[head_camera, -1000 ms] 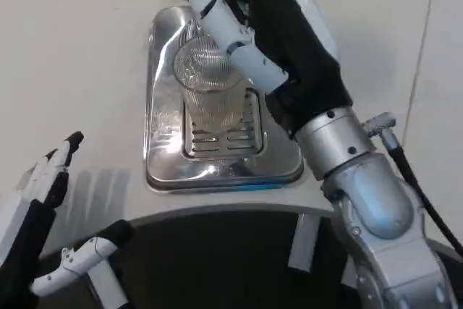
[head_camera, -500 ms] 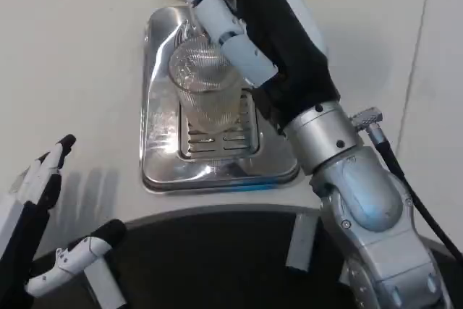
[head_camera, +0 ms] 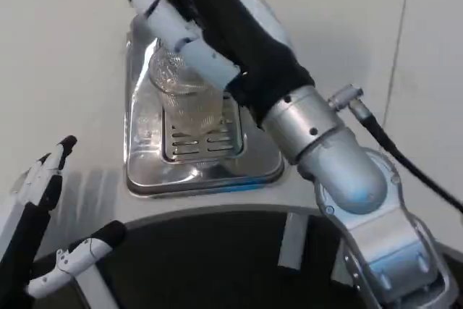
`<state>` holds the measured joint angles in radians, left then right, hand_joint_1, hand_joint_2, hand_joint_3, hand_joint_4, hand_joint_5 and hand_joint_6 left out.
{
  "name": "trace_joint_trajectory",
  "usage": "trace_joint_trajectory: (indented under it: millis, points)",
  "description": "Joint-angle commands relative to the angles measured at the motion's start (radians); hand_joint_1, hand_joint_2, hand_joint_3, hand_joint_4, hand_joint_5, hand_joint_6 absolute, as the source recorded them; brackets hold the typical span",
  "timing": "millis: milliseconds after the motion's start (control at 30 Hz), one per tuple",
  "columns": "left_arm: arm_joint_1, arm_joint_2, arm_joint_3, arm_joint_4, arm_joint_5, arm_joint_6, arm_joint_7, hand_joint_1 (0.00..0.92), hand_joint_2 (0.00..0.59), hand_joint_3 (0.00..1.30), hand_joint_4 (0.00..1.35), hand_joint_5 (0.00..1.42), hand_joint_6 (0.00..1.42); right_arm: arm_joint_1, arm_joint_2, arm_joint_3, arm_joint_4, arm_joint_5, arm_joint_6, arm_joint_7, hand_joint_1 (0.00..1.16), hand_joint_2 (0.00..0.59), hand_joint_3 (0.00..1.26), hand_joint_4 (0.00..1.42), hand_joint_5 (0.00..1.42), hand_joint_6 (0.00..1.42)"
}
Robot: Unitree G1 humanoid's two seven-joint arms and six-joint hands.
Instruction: Grasp the cup under the faucet to collect the drink, then remove the cup.
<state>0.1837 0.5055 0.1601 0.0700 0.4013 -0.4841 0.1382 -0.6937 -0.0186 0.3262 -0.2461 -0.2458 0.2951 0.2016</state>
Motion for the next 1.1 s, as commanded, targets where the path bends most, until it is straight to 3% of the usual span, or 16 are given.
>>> trace_joint_trajectory:
  millis: [33, 200, 367, 700, 833, 1100]
  points:
    - [0.002, -0.007, 0.000, 0.008, 0.019, 0.002, 0.016, 0.000, 0.069, 0.00, 0.00, 0.00, 0.00, -0.078, -0.054, 0.125, -0.017, -0.159, 0.086, 0.079, 0.00, 0.444, 0.00, 0.00, 0.00, 0.00]
    - [-0.011, -0.019, 0.003, 0.011, 0.040, 0.004, 0.051, 0.000, 0.061, 0.00, 0.00, 0.00, 0.00, -0.123, -0.073, 0.199, -0.037, -0.324, 0.165, 0.127, 0.00, 0.449, 0.00, 0.00, 0.00, 0.00]
    - [-0.037, -0.034, 0.005, 0.029, 0.054, 0.010, 0.091, 0.000, 0.057, 0.00, 0.00, 0.00, 0.00, -0.182, -0.080, 0.288, -0.063, -0.527, 0.275, 0.237, 0.00, 0.470, 0.00, 0.00, 0.00, 0.00]
    - [-0.124, -0.026, -0.027, 0.056, 0.075, 0.022, 0.085, 0.000, 0.044, 0.00, 0.00, 0.00, 0.00, -0.141, -0.030, 0.329, -0.186, -0.725, 0.345, 0.376, 0.00, 0.507, 0.00, 0.00, 0.00, 0.00]
    - [-0.173, -0.022, -0.041, 0.087, 0.072, 0.013, 0.079, 0.000, 0.030, 0.00, 0.00, 0.00, 0.00, -0.122, 0.011, 0.348, -0.222, -0.796, 0.369, 0.430, 0.00, 0.510, 0.00, 0.00, 0.00, 0.00]
    - [-0.258, -0.056, -0.070, 0.169, 0.062, -0.014, 0.115, 0.002, 0.022, 0.00, 0.00, 0.00, 0.00, -0.059, 0.070, 0.369, -0.271, -0.917, 0.351, 0.500, 0.00, 0.518, 0.00, 0.00, 0.00, 0.00]
